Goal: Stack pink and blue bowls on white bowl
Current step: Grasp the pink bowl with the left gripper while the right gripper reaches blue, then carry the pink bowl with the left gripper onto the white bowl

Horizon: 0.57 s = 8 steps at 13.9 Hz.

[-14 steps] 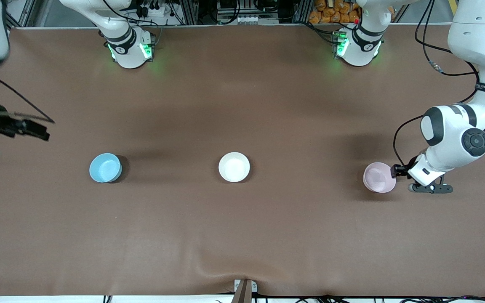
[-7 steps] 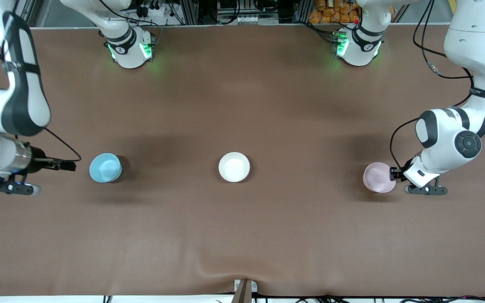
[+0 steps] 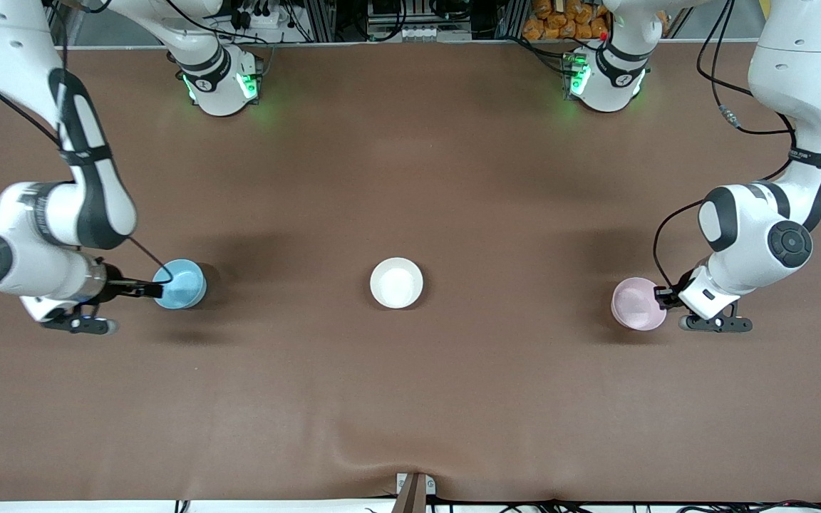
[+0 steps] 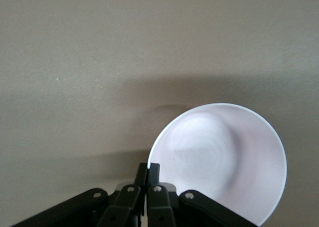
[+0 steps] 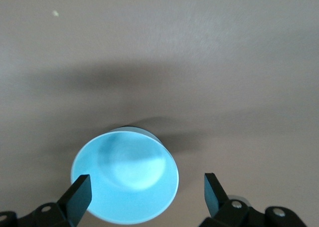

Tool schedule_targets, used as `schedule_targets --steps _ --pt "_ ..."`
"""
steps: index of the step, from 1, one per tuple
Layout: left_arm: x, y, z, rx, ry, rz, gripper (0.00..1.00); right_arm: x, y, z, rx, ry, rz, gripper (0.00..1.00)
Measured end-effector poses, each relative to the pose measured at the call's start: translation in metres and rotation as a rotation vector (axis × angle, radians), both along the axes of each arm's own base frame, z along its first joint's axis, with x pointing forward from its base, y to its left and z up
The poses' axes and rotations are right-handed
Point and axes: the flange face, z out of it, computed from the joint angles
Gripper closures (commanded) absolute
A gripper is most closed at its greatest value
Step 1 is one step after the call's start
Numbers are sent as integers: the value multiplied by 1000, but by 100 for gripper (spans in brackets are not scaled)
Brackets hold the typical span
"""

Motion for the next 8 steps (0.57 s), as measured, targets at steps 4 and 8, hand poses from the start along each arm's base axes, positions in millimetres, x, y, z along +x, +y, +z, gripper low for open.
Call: schedule_targets --steps 4,8 --pt "13 -46 42 -96 -9 17 100 -17 2 -37 1 -1 2 0" --pt "31 -120 107 -142 41 98 100 -22 1 -52 1 10 1 0"
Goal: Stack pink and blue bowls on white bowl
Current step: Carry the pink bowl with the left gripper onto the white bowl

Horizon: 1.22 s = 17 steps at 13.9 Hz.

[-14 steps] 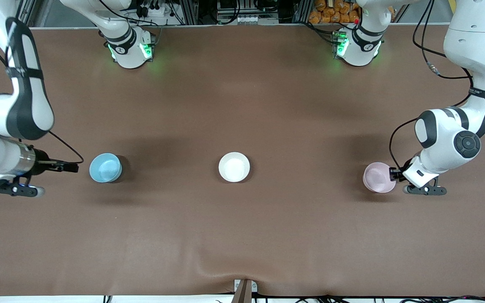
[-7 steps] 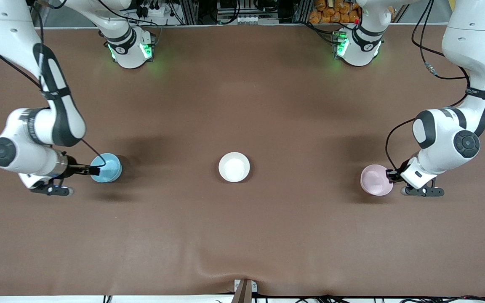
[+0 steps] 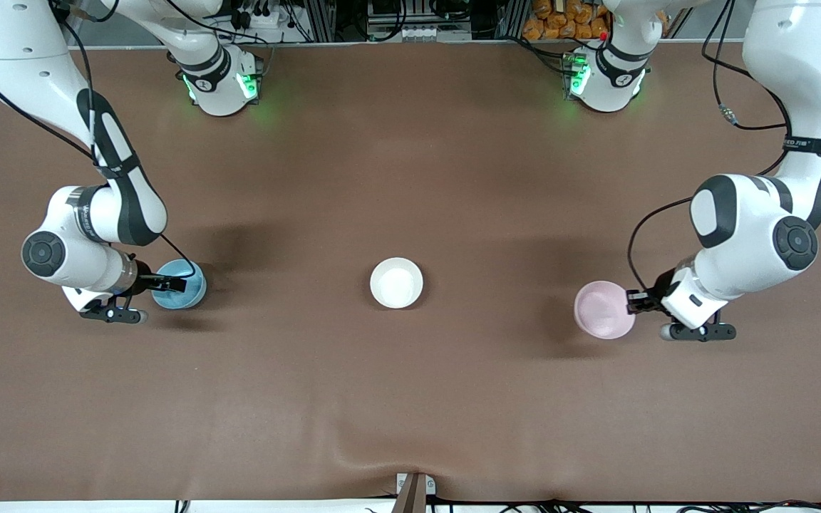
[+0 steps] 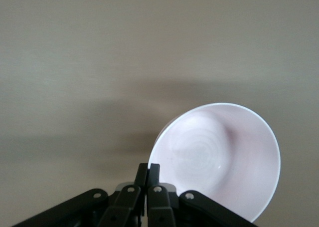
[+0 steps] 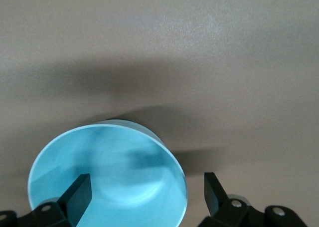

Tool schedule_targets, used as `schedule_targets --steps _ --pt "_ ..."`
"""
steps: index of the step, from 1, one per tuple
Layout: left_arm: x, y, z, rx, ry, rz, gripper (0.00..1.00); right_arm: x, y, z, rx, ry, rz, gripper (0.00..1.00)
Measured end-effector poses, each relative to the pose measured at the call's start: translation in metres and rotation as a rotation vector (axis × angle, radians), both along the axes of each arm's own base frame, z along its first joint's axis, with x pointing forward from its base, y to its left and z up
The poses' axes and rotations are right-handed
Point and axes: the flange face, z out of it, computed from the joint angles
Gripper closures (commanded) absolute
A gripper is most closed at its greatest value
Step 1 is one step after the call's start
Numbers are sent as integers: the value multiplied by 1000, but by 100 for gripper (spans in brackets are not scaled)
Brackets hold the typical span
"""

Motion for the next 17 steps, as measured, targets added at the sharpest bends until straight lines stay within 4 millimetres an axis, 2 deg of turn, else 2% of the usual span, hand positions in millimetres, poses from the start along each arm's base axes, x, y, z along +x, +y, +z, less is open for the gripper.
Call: schedule_targets --steps 2,3,5,6,9,13,15,17 --pt "-3 -55 17 -8 15 41 100 -3 -1 -4 0 10 -2 0" --pt "-9 -84 20 -10 23 55 100 -5 -1 -7 0 15 -2 17" --pt "-21 -134 22 -15 39 86 100 -11 -4 -12 2 30 -2 82" --pt "-25 -158 23 -20 44 105 100 -13 -6 -14 4 36 3 100" --pt "-38 -229 20 -37 64 145 100 -14 -7 -15 4 36 2 100" --pt "-65 -304 -8 -25 77 97 100 -12 -7 -12 4 25 4 100" --pt "-77 -329 -18 -18 62 74 100 -11 -6 -6 5 17 9 100" --pt "-85 -345 -26 -27 52 59 100 -9 -5 4 6 11 15 100"
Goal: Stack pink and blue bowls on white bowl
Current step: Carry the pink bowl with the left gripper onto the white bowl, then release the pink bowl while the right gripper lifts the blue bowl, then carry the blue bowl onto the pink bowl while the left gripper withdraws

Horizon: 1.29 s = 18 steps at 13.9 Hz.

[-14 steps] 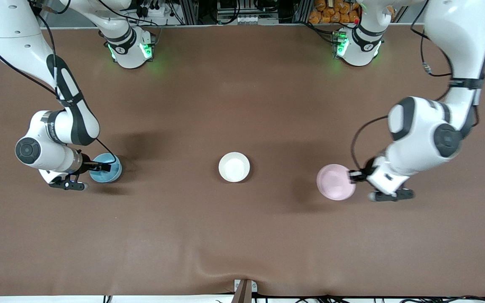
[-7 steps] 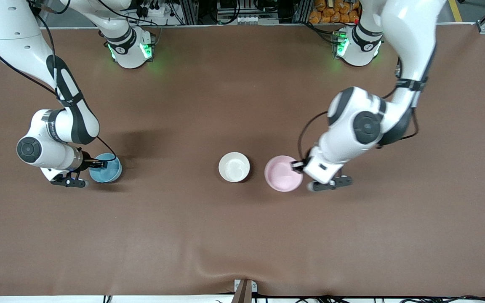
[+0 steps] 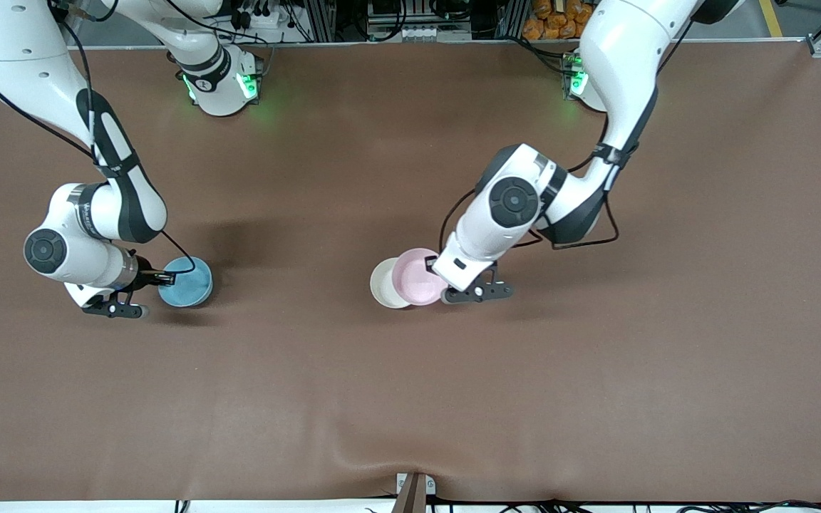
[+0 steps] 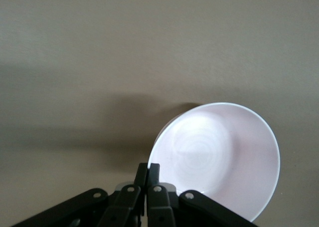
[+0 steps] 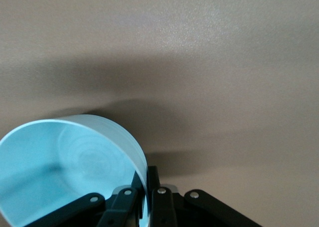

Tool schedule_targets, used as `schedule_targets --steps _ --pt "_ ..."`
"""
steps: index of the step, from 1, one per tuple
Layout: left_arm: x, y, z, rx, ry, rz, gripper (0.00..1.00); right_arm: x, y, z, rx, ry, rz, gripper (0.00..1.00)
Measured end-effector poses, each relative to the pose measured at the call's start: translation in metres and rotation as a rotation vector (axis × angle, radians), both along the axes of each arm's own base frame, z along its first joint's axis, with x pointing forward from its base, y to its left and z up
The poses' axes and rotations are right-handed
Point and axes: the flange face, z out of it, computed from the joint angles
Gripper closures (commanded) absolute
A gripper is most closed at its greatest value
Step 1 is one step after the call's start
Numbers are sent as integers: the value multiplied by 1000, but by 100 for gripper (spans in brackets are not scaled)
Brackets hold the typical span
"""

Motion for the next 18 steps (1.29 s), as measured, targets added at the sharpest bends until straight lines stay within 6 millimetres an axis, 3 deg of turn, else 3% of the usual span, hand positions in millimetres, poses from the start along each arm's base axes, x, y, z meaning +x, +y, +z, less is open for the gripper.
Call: schedule_targets --steps 3,6,9,11,13,18 --pt "-8 -19 -14 -27 -28 -10 100 1 1 32 3 6 9 100" --pt "-11 -26 -34 -30 -33 -18 100 1 13 83 9 -13 31 100" --pt "-11 -26 -41 -28 -37 -19 100 -4 44 130 58 -33 42 100" --pt "-10 -27 -45 -35 -46 -16 100 -11 61 149 119 -14 18 100" --pt "-9 -28 -52 -39 -48 -13 100 -15 81 162 132 3 -24 100" --pt "-13 -33 -69 -46 -52 -17 100 -21 168 183 106 2 -100 100"
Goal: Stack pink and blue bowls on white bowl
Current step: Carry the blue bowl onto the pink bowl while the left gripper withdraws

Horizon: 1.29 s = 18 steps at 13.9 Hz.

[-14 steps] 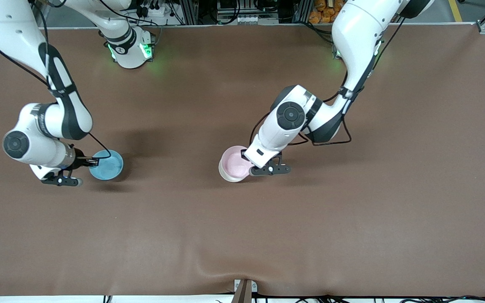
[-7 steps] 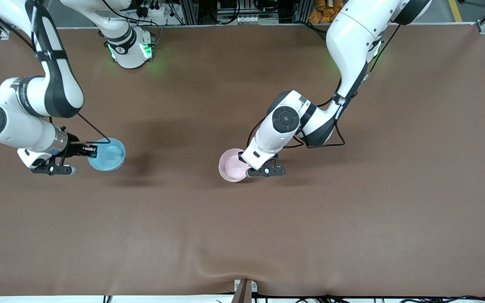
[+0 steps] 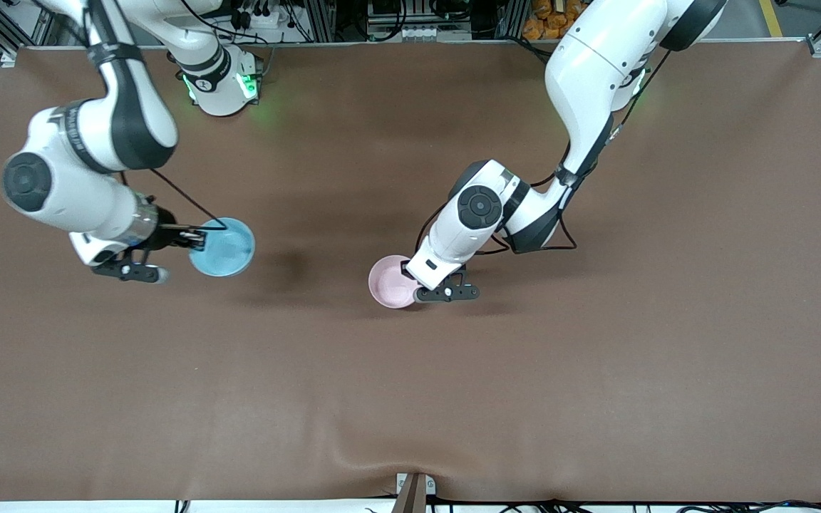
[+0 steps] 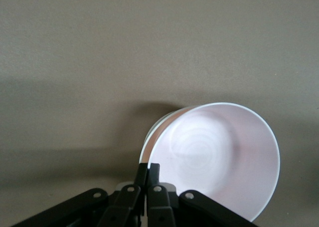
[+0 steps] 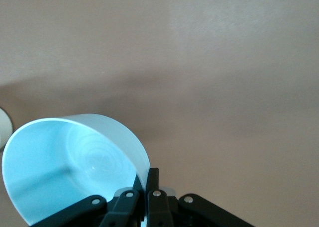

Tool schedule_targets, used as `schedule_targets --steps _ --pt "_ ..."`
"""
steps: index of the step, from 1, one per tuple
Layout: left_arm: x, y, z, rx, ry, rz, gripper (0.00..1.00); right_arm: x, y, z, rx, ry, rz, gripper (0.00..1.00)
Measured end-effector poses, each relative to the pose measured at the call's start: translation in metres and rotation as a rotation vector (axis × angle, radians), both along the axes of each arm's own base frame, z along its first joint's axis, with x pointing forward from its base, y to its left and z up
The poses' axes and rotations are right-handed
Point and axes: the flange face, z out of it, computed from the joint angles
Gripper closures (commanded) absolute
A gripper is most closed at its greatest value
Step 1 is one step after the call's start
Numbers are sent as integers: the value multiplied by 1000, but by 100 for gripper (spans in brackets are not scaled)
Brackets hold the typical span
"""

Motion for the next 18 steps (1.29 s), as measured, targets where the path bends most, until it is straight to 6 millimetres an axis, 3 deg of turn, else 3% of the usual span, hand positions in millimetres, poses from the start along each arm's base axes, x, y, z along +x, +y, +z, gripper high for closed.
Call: schedule_targets --steps 1,2,3,6,9,12,15,18 --pt "0 0 -3 -2 -2 1 89 -2 12 0 -2 2 -13 100" --pt "0 0 -7 -4 -3 3 50 -4 22 0 3 7 -33 100" --pt "1 1 -10 -4 -4 6 1 -6 33 0 18 11 -61 100" --pt "7 5 -10 -10 -16 17 0 -11 68 -2 45 2 -117 100" --pt "26 15 15 -30 -51 44 0 -19 105 -7 39 -8 -167 100" --pt "55 57 70 8 -63 74 0 -28 140 -17 36 -15 -192 100" --pt "78 114 126 99 -104 52 0 -29 168 -38 48 8 -223 100" --pt "101 180 149 159 -104 21 0 -21 204 -59 55 21 -261 100"
